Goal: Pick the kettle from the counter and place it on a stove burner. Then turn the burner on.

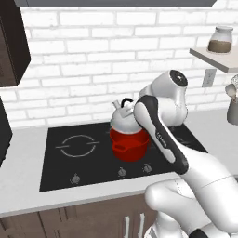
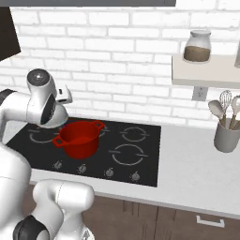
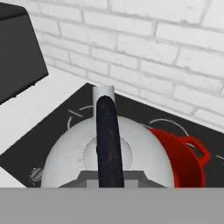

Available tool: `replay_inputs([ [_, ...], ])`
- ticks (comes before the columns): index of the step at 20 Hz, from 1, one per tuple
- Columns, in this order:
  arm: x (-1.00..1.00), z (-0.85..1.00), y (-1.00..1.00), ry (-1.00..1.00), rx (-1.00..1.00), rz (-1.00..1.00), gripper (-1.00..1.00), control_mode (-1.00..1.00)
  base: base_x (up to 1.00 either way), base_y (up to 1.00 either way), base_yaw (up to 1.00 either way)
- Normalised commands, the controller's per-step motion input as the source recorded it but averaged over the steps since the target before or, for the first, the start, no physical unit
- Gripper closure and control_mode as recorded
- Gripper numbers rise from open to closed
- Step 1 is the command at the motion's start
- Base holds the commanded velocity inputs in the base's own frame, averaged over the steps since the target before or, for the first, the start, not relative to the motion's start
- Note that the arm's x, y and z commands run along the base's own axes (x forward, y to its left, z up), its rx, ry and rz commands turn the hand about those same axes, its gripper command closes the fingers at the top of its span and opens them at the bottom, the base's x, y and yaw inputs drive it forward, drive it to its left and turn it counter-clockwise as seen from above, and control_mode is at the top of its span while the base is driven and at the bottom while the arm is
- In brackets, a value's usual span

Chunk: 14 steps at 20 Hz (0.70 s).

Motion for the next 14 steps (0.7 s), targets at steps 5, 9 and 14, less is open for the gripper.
replay_inputs([
  [5, 0.00, 0.00, 0.86, 0.00, 0.00, 0.00, 1.00, -1.00, 0.00, 0.00, 0.00],
  [9, 0.00, -0.02, 0.75, 0.00, 0.00, 0.00, 1.00, -1.00, 0.00, 0.00, 0.00],
  [14, 0.00, -0.05, 0.66, 0.01, 0.00, 0.00, 1.00, -1.00, 0.00, 0.00, 0.00],
])
